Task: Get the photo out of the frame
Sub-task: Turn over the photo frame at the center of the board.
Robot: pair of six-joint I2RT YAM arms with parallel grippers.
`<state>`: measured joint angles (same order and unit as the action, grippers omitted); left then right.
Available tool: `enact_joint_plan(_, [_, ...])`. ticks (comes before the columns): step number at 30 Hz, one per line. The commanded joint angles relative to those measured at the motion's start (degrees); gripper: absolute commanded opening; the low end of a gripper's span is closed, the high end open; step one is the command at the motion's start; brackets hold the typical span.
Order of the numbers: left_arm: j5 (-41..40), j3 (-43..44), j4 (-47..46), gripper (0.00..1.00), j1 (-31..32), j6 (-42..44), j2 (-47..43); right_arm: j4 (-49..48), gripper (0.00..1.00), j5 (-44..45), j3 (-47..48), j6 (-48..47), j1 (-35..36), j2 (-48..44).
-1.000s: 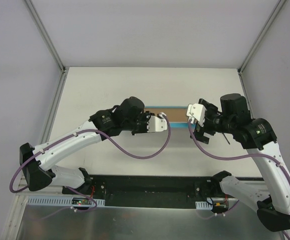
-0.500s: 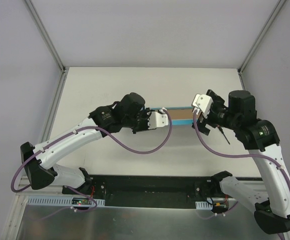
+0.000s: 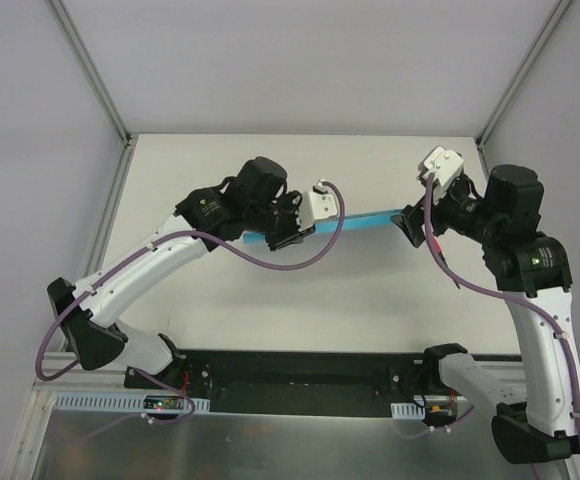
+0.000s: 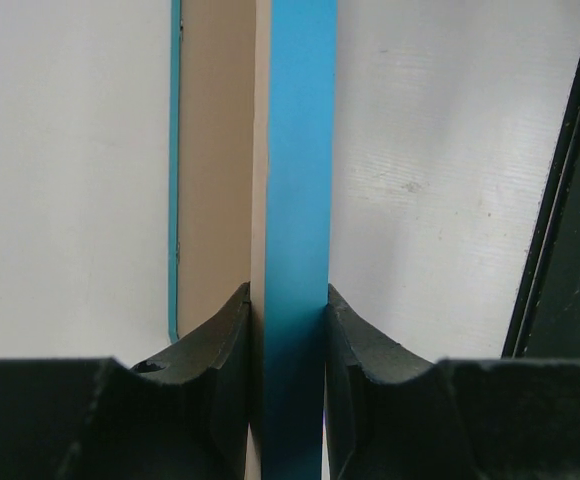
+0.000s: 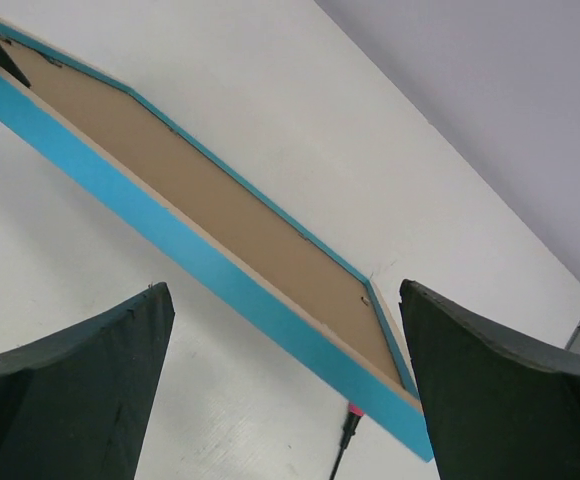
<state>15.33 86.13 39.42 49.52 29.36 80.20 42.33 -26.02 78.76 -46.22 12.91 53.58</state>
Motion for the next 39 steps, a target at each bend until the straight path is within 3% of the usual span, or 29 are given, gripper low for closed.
enact_joint_plan(1, [6.6,5.3,1.0,0.00,-2.6,-8.4,1.3,-2.9,0.96,-7.2,3.3,8.8,-3.9,1.4])
enact_joint_plan(19, [10.9,20.8,9.7,0.00,-15.6,-20.1,13.7,-4.7,0.96,-15.0,1.9,16.9,-12.6,5.1])
enact_joint_plan(30, [19.2,30.4,13.4,0.00,-28.1,-27.4,22.4,-6.1,0.96,-19.5,-0.8,19.8,-15.7,7.1])
enact_joint_plan(39, [25.4,32.4,13.6,0.00,-35.7,-29.1,25.8,-7.3,0.96,-21.2,-3.2,21.3,-16.2,7.9])
